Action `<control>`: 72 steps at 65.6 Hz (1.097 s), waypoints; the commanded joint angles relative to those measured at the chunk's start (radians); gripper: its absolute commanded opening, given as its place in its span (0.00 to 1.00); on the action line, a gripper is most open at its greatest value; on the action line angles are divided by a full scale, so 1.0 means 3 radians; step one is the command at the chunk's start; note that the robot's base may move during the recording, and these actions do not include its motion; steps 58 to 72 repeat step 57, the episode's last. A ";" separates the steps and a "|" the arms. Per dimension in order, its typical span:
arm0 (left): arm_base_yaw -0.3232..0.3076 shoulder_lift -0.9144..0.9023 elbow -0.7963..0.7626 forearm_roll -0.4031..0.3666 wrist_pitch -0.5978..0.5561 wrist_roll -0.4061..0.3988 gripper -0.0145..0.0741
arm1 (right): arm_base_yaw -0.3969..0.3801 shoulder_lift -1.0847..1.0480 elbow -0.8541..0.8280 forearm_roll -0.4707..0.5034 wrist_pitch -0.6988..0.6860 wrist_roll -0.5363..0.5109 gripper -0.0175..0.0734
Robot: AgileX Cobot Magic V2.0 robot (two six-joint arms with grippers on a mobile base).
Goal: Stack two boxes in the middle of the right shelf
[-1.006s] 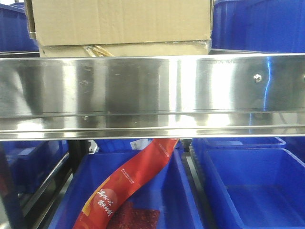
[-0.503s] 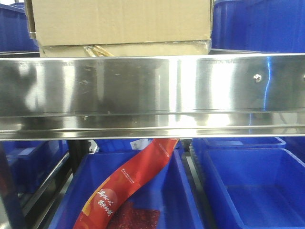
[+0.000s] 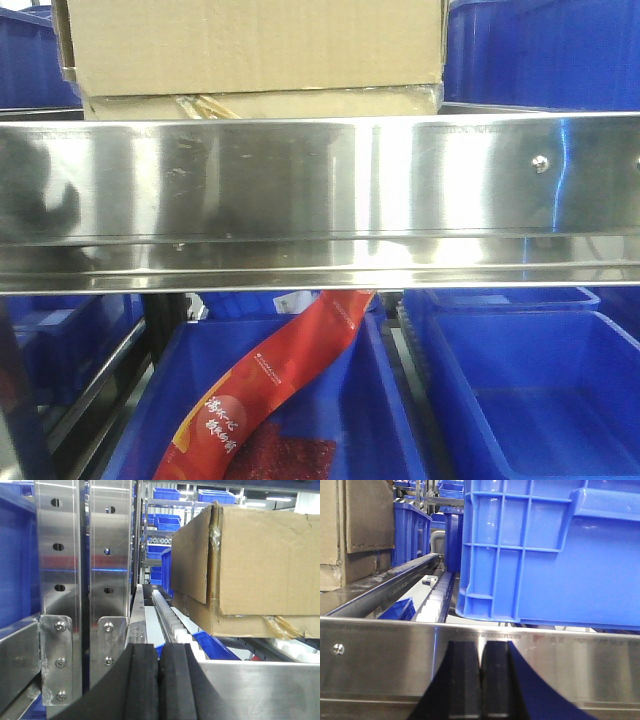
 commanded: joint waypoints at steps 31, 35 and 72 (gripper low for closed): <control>0.0015 -0.0019 0.0000 -0.0021 -0.0125 0.0006 0.04 | -0.0012 -0.0011 0.0004 0.0019 -0.0082 -0.0004 0.01; 0.0015 -0.0019 0.0000 -0.0021 -0.0125 0.0006 0.04 | -0.0012 -0.0011 0.0004 0.0019 -0.0082 -0.0004 0.01; 0.0015 -0.0019 0.0000 -0.0021 -0.0125 0.0006 0.04 | -0.0012 -0.0011 0.0004 0.0019 -0.0082 -0.0004 0.01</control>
